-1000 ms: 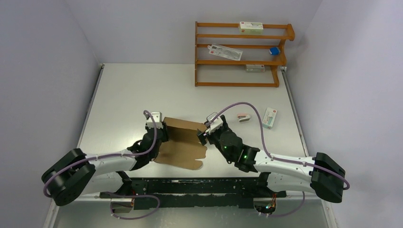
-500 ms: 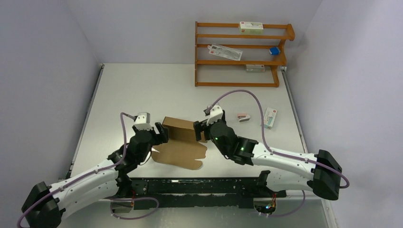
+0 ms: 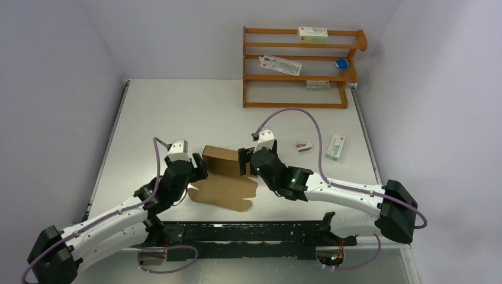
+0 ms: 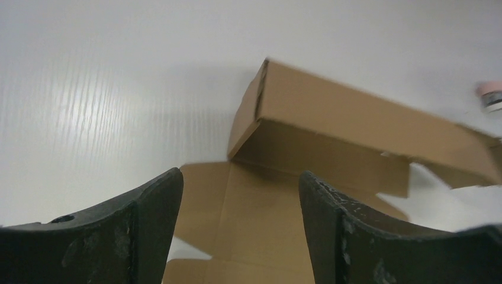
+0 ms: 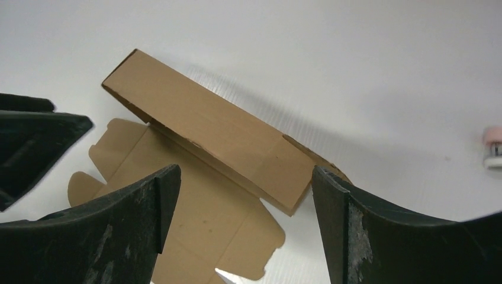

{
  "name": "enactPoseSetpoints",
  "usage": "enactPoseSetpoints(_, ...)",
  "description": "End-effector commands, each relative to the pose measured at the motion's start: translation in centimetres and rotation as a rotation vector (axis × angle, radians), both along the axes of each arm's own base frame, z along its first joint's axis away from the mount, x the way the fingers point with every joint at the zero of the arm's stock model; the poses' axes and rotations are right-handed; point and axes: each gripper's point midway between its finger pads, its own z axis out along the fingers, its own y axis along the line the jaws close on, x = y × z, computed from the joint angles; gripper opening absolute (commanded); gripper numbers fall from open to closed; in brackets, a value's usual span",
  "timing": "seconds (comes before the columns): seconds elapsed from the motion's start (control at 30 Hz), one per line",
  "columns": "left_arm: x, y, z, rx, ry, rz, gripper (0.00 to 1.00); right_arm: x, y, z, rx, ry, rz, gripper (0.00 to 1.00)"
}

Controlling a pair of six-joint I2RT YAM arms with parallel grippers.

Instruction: Fold the paper box

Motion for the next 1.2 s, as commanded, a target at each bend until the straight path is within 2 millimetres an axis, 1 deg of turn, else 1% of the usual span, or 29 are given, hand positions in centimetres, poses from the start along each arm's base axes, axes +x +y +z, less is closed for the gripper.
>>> enactPoseSetpoints(0.0, 0.0, -0.3, -2.0, -0.018, -0.016, -0.024, 0.76, 0.8, 1.3, 2.4, -0.096, -0.165, 0.151, 0.86)
enactPoseSetpoints(0.1, 0.3, -0.3, -3.0, -0.015, -0.025, -0.012, 0.76, 1.5, 1.6, 3.0, -0.174, -0.190, 0.181, 0.88)
enactPoseSetpoints(0.17, 0.4, 0.0, -3.7, -0.013, -0.036, 0.002, 0.77, 2.2, 2.3, 3.0, -0.187, -0.183, 0.206, 0.89)
enactPoseSetpoints(0.27, 0.9, 0.0, -3.6, -0.029, -0.087, 0.010, 0.77, 3.2, 3.6, 2.7, -0.180, -0.158, 0.244, 0.88)
enactPoseSetpoints(0.37, 1.5, -0.2, -3.1, -0.052, -0.142, 0.015, 0.76, 4.1, 5.0, 2.0, -0.173, -0.120, 0.285, 0.87)
enactPoseSetpoints(0.47, 1.9, -0.4, -3.2, -0.042, -0.165, 0.012, 0.74, 4.9, 6.6, 1.4, -0.161, -0.078, 0.321, 0.85)
enactPoseSetpoints(0.6, 2.4, -0.7, -3.6, -0.024, -0.175, 0.008, 0.73, 4.9, 8.2, 0.1, -0.166, -0.020, 0.385, 0.85)
enactPoseSetpoints(0.73, 3.0, -0.7, -4.4, 0.008, -0.174, 0.029, 0.71, 5.2, 9.3, -1.0, -0.149, 0.024, 0.423, 0.84)
enactPoseSetpoints(0.87, 3.7, -0.5, -5.0, 0.036, -0.182, 0.059, 0.68, 5.4, 9.9, -2.2, -0.152, 0.048, 0.454, 0.83)
enactPoseSetpoints(1.0, 4.3, -0.4, -5.0, 0.045, -0.207, 0.080, 0.67, 5.8, 10.2, -3.3, -0.155, 0.079, 0.474, 0.82)
enactPoseSetpoints(1.17, 5.1, -1.1, -5.0, 0.040, -0.221, 0.081, 0.64, 5.5, 10.8, -4.1, -0.144, 0.111, 0.517, 0.81)
